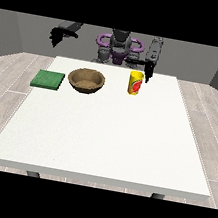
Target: Pick the cup and pour the ball into the bowl, then pick the bowl and place it on the pad
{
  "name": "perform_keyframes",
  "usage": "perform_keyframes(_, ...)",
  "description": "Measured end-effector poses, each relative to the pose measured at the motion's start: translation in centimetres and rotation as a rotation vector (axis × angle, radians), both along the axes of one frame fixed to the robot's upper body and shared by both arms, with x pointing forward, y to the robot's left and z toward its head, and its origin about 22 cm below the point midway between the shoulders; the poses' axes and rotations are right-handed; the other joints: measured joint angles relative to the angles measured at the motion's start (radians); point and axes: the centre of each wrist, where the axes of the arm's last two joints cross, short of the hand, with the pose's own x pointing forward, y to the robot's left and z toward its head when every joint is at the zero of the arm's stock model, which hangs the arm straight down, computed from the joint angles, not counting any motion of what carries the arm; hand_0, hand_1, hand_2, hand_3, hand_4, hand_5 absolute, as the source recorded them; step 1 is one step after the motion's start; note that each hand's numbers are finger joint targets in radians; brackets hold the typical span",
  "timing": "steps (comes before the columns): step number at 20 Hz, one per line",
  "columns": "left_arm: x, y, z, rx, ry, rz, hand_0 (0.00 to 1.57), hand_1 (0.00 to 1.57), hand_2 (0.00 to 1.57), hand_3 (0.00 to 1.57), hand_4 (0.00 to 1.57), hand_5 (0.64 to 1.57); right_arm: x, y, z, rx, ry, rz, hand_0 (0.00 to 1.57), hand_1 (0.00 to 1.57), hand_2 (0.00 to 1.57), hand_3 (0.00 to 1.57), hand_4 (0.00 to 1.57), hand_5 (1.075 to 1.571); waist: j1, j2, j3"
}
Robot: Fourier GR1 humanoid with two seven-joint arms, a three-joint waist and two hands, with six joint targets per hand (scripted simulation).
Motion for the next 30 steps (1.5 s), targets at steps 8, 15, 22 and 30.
perform_keyframes(8,1.8,0.2,-2.5,0.039,0.002,0.070,0.85,0.85,0.00,0.00,0.25,1.455,0.6,-1.9,0.4,0.002,-0.037,0.035,0.00,0.00,0.00,0.00,0.27,1.569,-0.042,0.048,0.0001)
perform_keyframes(15,1.6,0.2,-4.7,0.171,-0.021,0.160,1.31,1.31,1.57,1.57,1.21,1.550,0.7,-4.9,1.8,0.006,-0.072,0.036,0.00,0.00,0.00,0.00,0.31,1.569,-0.079,0.085,0.0018)
perform_keyframes(22,2.4,-1.7,-4.5,0.387,0.054,0.181,1.32,1.32,1.57,1.57,1.22,1.553,0.2,-6.9,0.8,0.015,0.045,0.016,0.00,0.00,0.00,0.00,0.47,1.571,-0.060,-0.032,0.0015)
perform_keyframes(30,5.8,-3.9,-2.1,0.798,0.113,0.183,1.31,1.31,1.57,1.57,1.20,1.559,2.4,-6.8,2.2,-0.006,0.150,-0.006,0.00,0.00,0.00,0.00,0.61,1.566,-0.039,-0.157,0.0033)
